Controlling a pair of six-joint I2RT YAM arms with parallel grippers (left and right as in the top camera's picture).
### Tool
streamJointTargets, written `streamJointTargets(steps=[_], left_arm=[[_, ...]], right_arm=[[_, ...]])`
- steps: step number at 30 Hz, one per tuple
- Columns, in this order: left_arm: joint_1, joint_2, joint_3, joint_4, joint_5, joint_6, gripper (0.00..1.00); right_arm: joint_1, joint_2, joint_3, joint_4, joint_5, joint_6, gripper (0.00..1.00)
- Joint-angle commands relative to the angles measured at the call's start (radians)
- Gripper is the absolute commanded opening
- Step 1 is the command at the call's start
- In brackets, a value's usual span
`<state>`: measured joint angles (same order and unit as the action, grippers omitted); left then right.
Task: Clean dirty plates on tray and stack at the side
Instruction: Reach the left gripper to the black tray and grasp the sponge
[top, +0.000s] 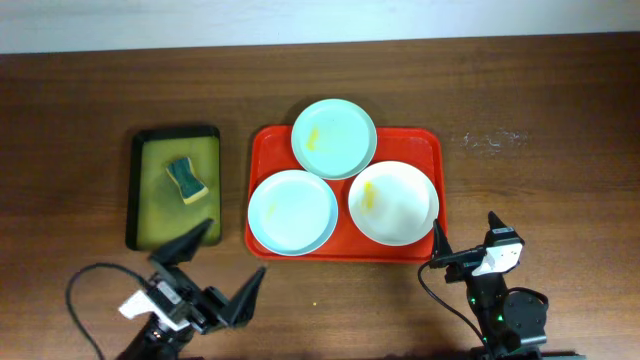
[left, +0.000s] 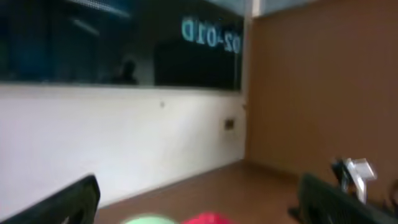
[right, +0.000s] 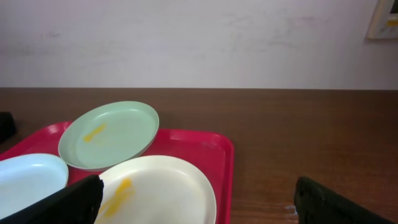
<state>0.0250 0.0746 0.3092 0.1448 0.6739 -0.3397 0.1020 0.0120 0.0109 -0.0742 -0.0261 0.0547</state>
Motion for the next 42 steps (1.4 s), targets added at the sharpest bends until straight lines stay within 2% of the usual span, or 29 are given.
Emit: streamJointTargets(steps=[1, 3, 6, 8, 11, 14, 19, 21, 22, 26, 29, 35, 39, 42], left_arm=[[0.004, 0.175, 0.279, -0.377, -0.163, 0.156, 0.99], [0.003, 0.281, 0.390, -0.507, -0.059, 0.166, 0.99], [0.003, 0.346, 0.417, -0.468, -0.037, 0.209, 0.99], [0.003, 0.386, 0.437, -0.498, -0.143, 0.210, 0.99], [0.003, 0.567, 0.589, -0.777, -0.347, 0.211, 0.99], [0.003, 0.749, 0.720, -0.945, -0.356, 0.219, 0.99], [0.003, 0.916, 0.801, -0.988, -0.403, 0.217, 0.99], [0.004, 1.056, 0.922, -1.144, -0.575, 0.138, 0.99], [0.004, 1.130, 0.972, -1.187, -0.618, 0.138, 0.99], [0.004, 1.298, 0.990, -1.140, -0.626, 0.138, 0.99], [0.004, 1.417, 0.990, -1.037, -0.636, 0.134, 0.99], [0.099, 1.645, 0.990, -0.853, -0.723, -0.035, 0.99], [0.109, 1.738, 0.990, -0.786, -0.723, -0.034, 0.99], [0.109, 1.790, 0.990, -0.746, -0.719, -0.034, 0.78]], right_arm=[[0.008, -0.003, -0.005, -0.005, 0.005, 0.003, 0.99], [0.008, -0.003, -0.005, -0.005, 0.005, 0.003, 0.99], [0.008, -0.003, -0.005, -0.005, 0.005, 0.003, 0.99], [0.008, -0.003, -0.005, -0.005, 0.005, 0.003, 0.99], [0.008, -0.003, -0.005, -0.005, 0.005, 0.003, 0.98], [0.008, -0.003, -0.005, -0.005, 0.005, 0.003, 0.99], [0.008, -0.003, -0.005, -0.005, 0.005, 0.003, 0.99], [0.008, -0.003, -0.005, -0.005, 0.005, 0.003, 0.99], [0.008, -0.003, -0.005, -0.005, 0.005, 0.003, 0.99], [0.008, -0.003, -0.005, -0.005, 0.005, 0.003, 0.99], [0.008, -0.003, -0.005, -0.005, 0.005, 0.003, 0.99], [0.008, -0.003, -0.005, -0.005, 0.005, 0.003, 0.99], [0.008, -0.003, -0.005, -0.005, 0.005, 0.003, 0.99], [0.008, -0.003, -0.005, -0.005, 0.005, 0.003, 0.99]])
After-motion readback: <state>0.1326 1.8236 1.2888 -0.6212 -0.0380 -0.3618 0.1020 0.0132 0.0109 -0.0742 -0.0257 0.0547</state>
